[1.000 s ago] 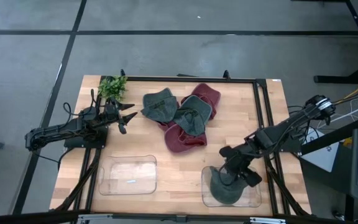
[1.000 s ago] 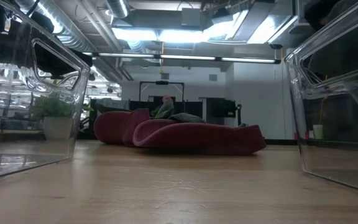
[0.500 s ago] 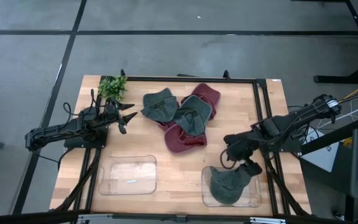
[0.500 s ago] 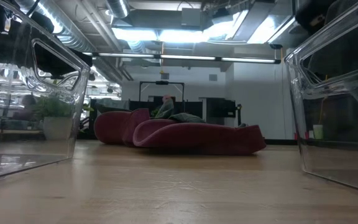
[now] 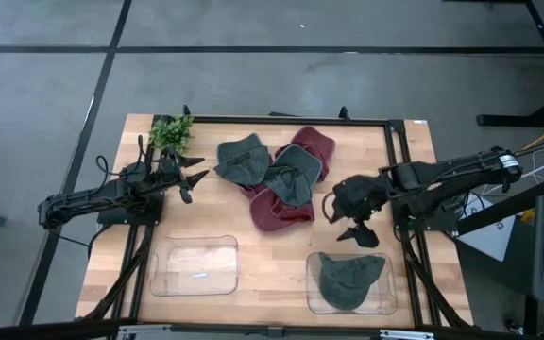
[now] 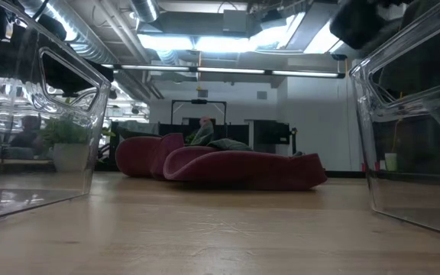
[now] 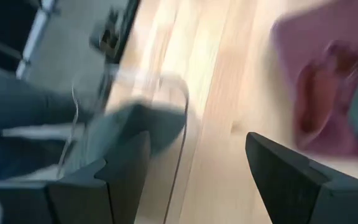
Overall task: Pick & Place hat
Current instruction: Put the right black cap into the right transparent bin
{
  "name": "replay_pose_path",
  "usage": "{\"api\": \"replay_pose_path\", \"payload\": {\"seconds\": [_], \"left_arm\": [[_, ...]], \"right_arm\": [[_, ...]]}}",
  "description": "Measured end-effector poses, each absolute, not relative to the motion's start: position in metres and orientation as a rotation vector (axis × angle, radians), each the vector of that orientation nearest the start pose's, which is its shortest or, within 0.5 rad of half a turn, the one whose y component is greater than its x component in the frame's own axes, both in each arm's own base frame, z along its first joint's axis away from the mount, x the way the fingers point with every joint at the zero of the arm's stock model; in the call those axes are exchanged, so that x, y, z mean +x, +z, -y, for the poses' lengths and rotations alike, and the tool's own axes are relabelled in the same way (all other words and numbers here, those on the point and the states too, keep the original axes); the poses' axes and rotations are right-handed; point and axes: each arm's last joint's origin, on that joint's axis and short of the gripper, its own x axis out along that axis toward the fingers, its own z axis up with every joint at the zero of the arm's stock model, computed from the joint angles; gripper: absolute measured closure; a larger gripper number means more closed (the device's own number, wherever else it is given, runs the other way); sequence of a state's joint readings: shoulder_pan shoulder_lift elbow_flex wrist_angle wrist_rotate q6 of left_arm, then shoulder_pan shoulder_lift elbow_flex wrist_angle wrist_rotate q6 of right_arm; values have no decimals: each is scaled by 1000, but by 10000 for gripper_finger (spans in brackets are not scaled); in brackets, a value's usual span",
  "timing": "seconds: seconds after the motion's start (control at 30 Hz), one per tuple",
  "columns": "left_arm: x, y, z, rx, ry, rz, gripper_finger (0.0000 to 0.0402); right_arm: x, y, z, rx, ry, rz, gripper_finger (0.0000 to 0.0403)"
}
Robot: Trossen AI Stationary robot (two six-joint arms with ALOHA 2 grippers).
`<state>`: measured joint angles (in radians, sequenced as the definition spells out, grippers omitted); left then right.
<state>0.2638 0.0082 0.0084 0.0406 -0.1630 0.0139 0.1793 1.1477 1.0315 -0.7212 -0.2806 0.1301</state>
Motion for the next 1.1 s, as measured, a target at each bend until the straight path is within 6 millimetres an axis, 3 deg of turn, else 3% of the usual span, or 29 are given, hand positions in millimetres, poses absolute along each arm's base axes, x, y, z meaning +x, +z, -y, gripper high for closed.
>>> {"api": "replay_pose_path", "payload": {"seconds": [0.23,0.63,0.9,1.1], "left_arm": [[93,170,-30,16,427,38,203],[93,170,-30,16,427,38,203],[93,170,-30,16,427,38,203],[93,170,-30,16,427,38,203]], "right_arm": [[238,312,-23,200,281,-762,139],[298,265,22,400,-156,-763,139],[330,228,31,391,-281,-777,139],[349,219,35,316,-362,-818,139]]}}
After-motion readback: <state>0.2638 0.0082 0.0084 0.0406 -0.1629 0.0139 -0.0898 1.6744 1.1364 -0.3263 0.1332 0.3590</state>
